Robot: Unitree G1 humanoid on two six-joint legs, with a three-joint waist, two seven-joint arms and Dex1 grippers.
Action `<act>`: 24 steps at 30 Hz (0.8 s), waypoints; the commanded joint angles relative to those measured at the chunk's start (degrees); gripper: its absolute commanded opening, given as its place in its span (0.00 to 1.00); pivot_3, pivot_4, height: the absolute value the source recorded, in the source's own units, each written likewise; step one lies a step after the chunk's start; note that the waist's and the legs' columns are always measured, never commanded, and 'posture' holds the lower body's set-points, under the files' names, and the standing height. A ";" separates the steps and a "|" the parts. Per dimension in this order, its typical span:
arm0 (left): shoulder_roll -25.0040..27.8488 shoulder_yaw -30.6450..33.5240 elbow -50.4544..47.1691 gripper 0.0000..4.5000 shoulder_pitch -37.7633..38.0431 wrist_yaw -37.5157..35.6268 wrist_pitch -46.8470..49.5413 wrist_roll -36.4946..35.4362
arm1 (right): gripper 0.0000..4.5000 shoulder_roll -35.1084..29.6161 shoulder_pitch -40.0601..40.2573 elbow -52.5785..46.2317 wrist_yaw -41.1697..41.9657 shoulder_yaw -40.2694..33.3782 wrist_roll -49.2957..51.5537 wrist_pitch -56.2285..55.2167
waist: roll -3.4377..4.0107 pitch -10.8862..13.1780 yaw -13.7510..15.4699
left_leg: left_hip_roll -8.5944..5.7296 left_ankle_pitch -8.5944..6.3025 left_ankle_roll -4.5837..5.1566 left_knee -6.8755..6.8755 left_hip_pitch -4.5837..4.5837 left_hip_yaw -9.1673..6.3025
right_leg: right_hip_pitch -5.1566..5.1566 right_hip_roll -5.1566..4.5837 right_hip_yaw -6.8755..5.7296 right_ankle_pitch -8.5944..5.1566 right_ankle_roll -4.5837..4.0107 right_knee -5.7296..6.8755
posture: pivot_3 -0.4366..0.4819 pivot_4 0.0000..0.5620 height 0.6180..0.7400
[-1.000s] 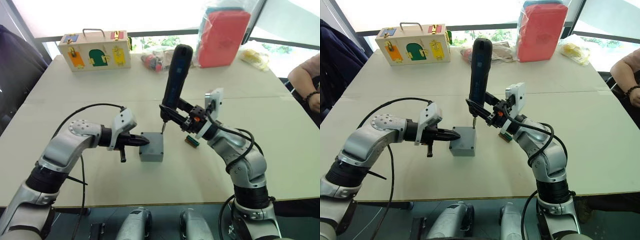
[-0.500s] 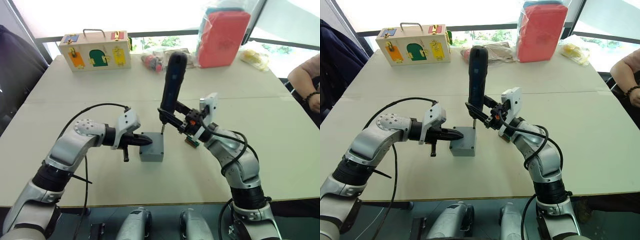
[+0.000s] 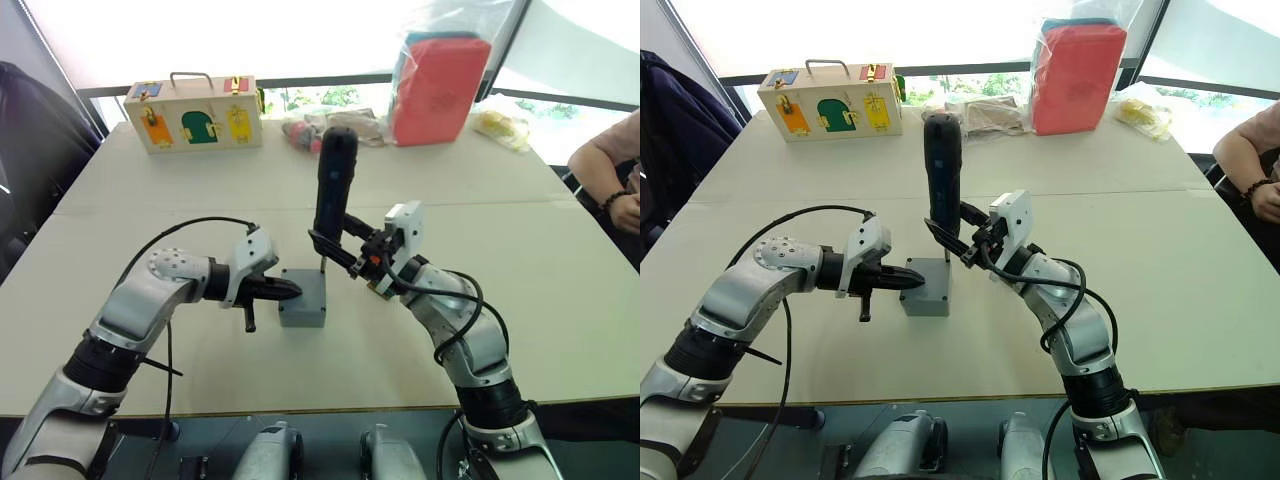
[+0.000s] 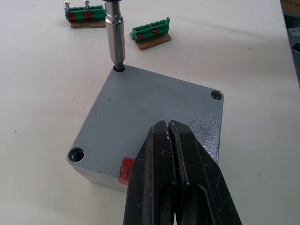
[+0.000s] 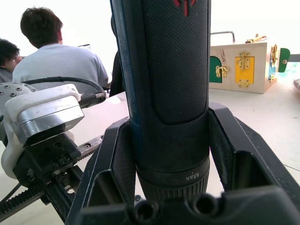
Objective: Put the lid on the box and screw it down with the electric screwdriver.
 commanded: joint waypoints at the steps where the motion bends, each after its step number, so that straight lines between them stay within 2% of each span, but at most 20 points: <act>1: 0.26 -0.72 -0.78 0.00 0.98 0.40 0.57 1.09 | 0.39 -0.34 3.04 5.11 -0.73 2.71 -2.53 2.75 | 0.01 -0.19 0.01 | 0.00 0.00 0.00 0.00 0.01 0.00 | 0.00 0.00 0.00 0.00 0.00 -0.01 | 0.48 0.27 1.00; 12: -0.59 -1.05 -1.21 0.00 1.79 1.00 0.40 1.41 | 0.39 -0.90 3.58 5.27 -0.60 2.76 -2.96 2.09 | 0.02 -0.49 0.23 | 0.01 -0.16 0.08 -0.15 0.76 -0.01 | 0.63 -0.03 0.01 -0.10 -0.11 -0.18 | 0.48 0.27 1.00; 18: -0.95 -1.41 0.40 0.00 2.02 0.98 -0.69 2.28 | 0.39 -1.55 3.29 4.06 -0.84 1.97 -2.83 2.36 | 0.02 -0.49 0.25 | 0.01 -0.19 0.08 -0.19 0.80 -0.01 | 0.66 -0.06 0.01 -0.13 -0.13 -0.20 | 0.48 0.27 1.00; 24: -1.20 -1.13 2.55 0.00 2.87 1.46 -1.55 3.28 | 0.39 -3.12 -0.66 -4.84 -2.09 -3.04 1.24 5.68 | 0.03 -0.49 0.57 | 0.00 -0.21 0.08 -0.22 0.80 -0.01 | 0.65 -0.17 0.00 -0.13 -0.13 -0.23 | 0.48 0.27 1.00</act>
